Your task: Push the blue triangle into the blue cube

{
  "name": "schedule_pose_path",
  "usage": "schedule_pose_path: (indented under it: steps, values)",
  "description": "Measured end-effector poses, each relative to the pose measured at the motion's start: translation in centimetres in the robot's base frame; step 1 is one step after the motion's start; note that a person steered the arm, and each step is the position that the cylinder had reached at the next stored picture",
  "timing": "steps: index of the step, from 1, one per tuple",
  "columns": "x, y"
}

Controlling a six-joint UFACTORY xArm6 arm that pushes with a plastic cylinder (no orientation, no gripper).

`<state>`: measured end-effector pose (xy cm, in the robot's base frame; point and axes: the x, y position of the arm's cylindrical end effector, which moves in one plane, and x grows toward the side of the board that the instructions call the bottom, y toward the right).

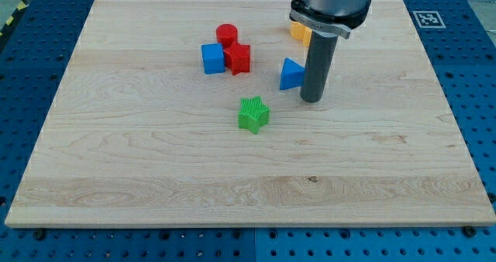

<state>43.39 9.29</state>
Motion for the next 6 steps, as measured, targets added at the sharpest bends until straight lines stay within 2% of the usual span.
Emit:
schedule_pose_path:
  steps: [2,3,5,6]
  values:
    - [-2.7,1.1]
    - [-3.2,-0.5]
    - [-3.7,-9.4]
    - [-4.7,-11.6]
